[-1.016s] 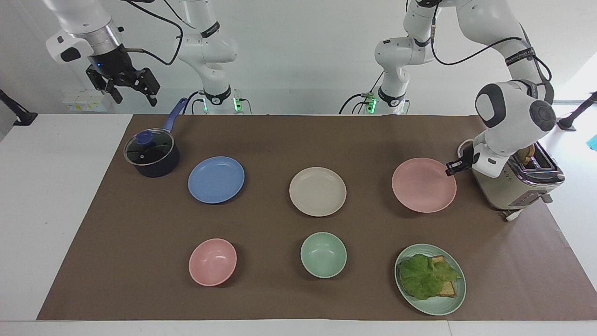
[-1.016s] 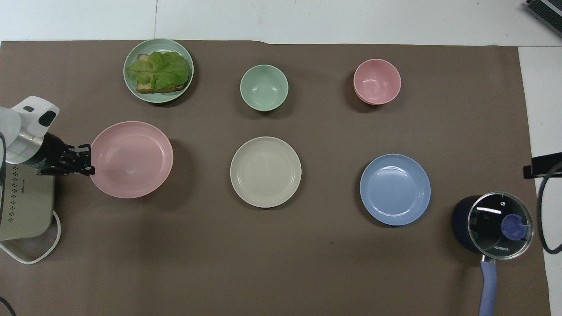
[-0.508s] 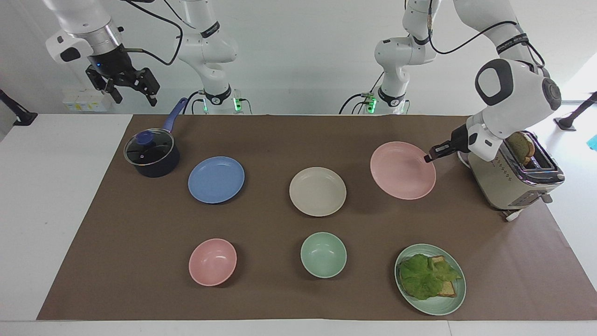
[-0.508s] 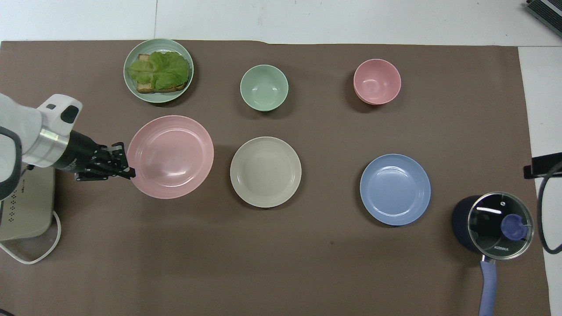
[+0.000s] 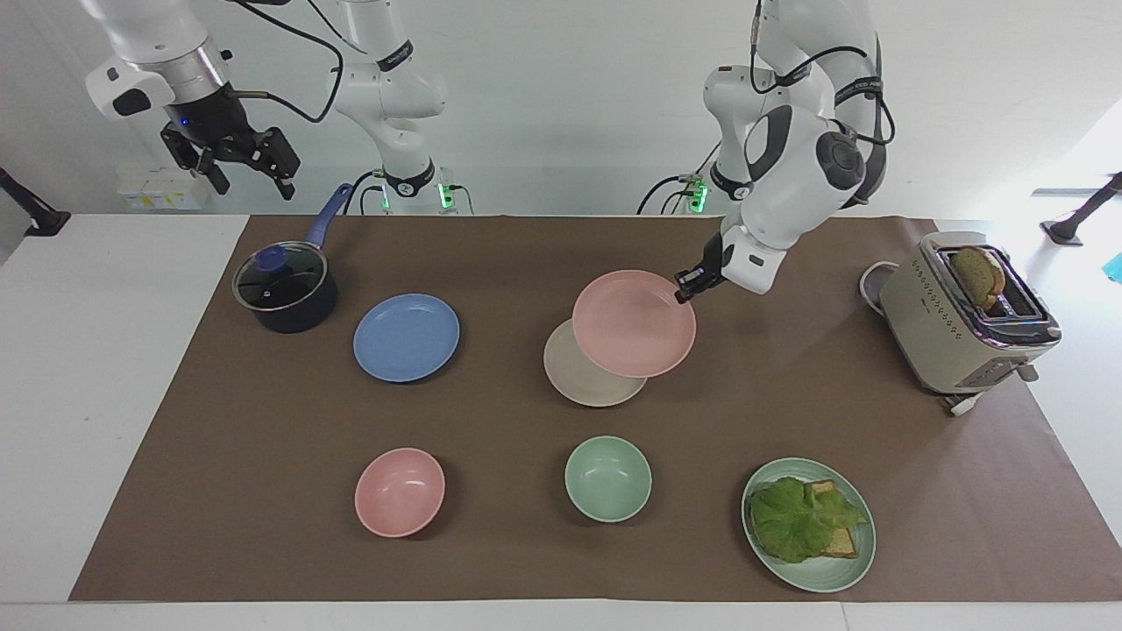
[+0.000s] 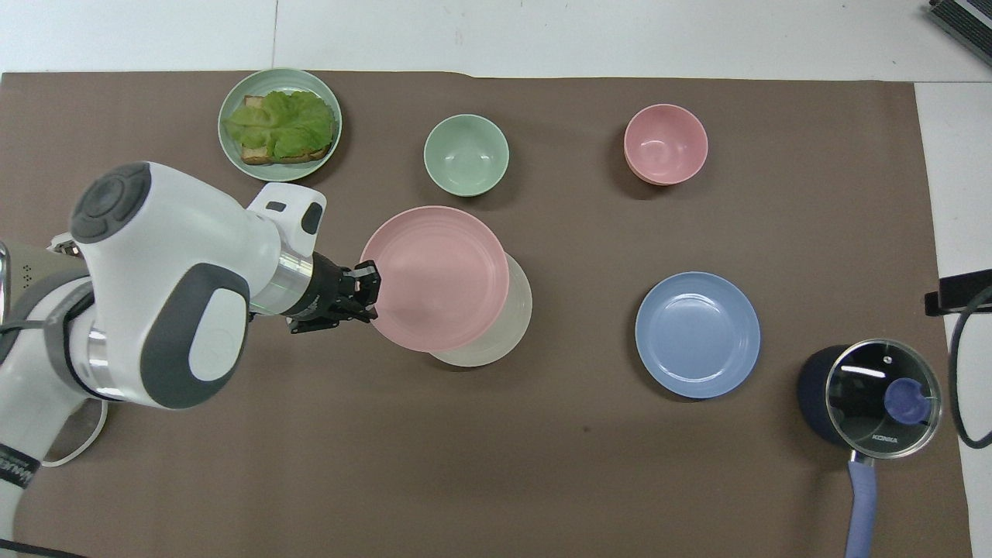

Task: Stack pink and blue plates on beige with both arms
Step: 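Carry the pink plate with the left gripper onto the beige plate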

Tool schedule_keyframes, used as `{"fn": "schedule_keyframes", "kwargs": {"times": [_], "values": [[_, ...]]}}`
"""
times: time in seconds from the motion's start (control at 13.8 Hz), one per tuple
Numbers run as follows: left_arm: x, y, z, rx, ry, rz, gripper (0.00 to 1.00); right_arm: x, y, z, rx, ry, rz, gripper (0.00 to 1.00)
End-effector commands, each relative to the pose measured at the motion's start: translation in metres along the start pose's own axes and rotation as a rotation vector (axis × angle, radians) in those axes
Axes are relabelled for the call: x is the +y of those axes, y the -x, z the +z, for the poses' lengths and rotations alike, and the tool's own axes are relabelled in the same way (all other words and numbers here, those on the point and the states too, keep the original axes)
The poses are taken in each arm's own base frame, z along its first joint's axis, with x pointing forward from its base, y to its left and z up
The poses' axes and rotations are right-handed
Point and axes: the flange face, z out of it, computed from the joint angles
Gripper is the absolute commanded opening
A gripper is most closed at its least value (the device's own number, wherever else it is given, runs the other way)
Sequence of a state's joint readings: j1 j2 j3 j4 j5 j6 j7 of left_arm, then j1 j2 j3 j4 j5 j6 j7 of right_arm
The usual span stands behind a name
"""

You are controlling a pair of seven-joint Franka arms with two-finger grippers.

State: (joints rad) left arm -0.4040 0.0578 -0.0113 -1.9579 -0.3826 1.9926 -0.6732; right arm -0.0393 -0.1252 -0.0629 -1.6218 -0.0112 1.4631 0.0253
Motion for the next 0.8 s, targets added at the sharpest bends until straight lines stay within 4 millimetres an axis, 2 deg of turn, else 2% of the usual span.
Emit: {"fn": "schedule_keyframes", "kwargs": {"times": [0.0, 0.07, 0.36, 0.73], "values": [[0.007, 0.027, 0.043, 0.037, 0.024, -0.03, 0.0, 0.005, 0.005, -0.002, 0.009, -0.006, 0.022, 1.0], [0.006, 0.029, 0.056, 0.045, 0.021, -0.028, 0.0, 0.005, 0.005, -0.002, 0.009, -0.006, 0.021, 1.0], [-0.007, 0.017, 0.094, 0.059, 0.003, -0.057, 0.0, 0.005, 0.005, -0.002, 0.009, -0.006, 0.022, 1.0], [-0.014, 0.015, 0.101, 0.066, 0.001, -0.061, 0.0, 0.006, 0.005, -0.002, 0.009, -0.006, 0.024, 1.0]]}}
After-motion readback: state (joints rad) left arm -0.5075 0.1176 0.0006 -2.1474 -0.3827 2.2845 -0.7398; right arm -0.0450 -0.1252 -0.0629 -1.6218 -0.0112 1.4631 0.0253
